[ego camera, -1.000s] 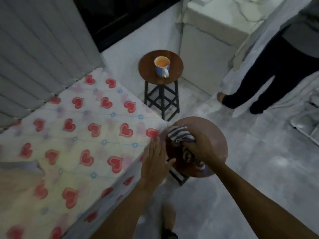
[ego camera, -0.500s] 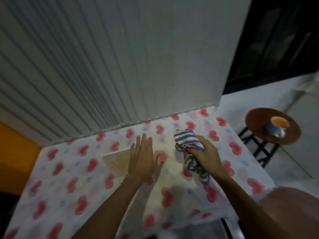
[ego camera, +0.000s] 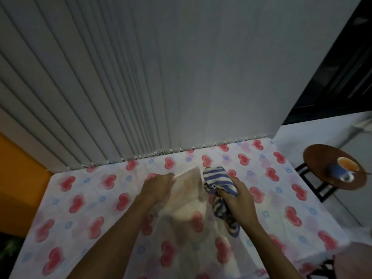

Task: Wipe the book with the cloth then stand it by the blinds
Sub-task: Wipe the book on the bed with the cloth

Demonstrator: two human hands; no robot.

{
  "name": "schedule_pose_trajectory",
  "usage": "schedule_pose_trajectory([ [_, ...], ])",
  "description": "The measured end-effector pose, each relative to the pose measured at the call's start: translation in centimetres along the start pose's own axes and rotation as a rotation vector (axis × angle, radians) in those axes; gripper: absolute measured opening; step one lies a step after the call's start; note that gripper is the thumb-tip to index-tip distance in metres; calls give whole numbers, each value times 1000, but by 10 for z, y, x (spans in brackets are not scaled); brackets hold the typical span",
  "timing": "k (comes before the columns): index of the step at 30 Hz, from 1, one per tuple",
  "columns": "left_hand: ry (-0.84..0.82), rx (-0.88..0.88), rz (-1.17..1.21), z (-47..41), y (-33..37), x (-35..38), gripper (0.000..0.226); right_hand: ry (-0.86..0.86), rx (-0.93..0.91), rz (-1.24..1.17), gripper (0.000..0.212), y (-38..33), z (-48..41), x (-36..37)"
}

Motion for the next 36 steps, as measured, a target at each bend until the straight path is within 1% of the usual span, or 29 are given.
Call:
schedule_pose_trajectory([
  [2, -31, -56, 252, -8, -9, 1, 28, 15, 1, 32, 51, -4, -7, -1],
  [4, -84, -149, 535, -12, -18, 8, 29, 26, -6, 47, 47, -9, -14, -1],
  [7, -182, -343, 945, -9, -26, 35, 32, 9, -23, 61, 43, -11, -18, 2],
  [9, -229, -484, 1212, 0, -25, 58, 31, -16, -22, 52, 42, -8, -15, 8],
  [11, -291, -622, 1458, 14, -17, 82, 36, -51, -8, 55, 40, -3, -9, 14],
  [13, -358, -701, 1584, 28, -12, 103, 41, -140, 31, 74, 32, 6, -1, 24],
  [14, -351, -755, 1597, 35, -12, 112, 41, -185, 48, 102, 33, 9, 6, 28],
  [16, -314, -861, 1646, 46, -10, 121, 36, -257, 5, 153, 37, 14, 18, 38],
  [17, -248, -880, 1590, 50, -11, 122, 32, -298, -16, 169, 38, 17, 23, 44],
  [18, -165, -858, 1373, 50, -14, 121, 29, -342, -21, 182, 41, 19, 25, 49],
  [19, -73, -808, 1070, 51, -18, 121, 32, -381, -21, 194, 43, 21, 27, 56],
  [20, -1, -716, 808, 51, -23, 123, 33, -417, -20, 210, 46, 24, 28, 62],
  [22, 143, -481, 548, 53, -33, 127, 27, -485, -37, 248, 50, 28, 30, 76],
  [23, 196, -340, 422, 53, -39, 128, 28, -520, -54, 263, 52, 30, 32, 83],
  [24, 240, -211, 293, 53, -45, 131, 38, -557, -74, 282, 55, 33, 33, 90],
  [26, 254, 7, 169, 50, -55, 135, 70, -608, -115, 333, 58, 40, 33, 102],
  [27, 193, 73, 140, 47, -59, 135, 88, -611, -122, 349, 59, 45, 31, 105],
  [28, 80, 94, 108, 46, -64, 136, 108, -603, -121, 357, 59, 50, 30, 108],
  [29, -41, 72, 86, 44, -70, 140, 124, -594, -122, 361, 60, 54, 29, 110],
  [30, -118, 39, 46, 42, -77, 144, 135, -595, -128, 366, 60, 58, 30, 112],
  [33, -165, 20, -59, 33, -83, 153, 143, -652, -193, 402, 61, 70, 39, 122],
  [34, -164, 19, -70, 31, -84, 155, 142, -681, -223, 419, 60, 75, 44, 128],
  [36, -143, 6, -53, 32, -84, 158, 130, -730, -285, 456, 55, 84, 58, 141],
])
Point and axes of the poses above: each hand's wrist, its own z-axis away from the middle knuckle, its own x-axis out of the palm, y = z × x, the point moved 2 cm from there along -z, towards the middle knuckle, and after that the axes turned 7 degrees about -x, right-handed, at the moved point
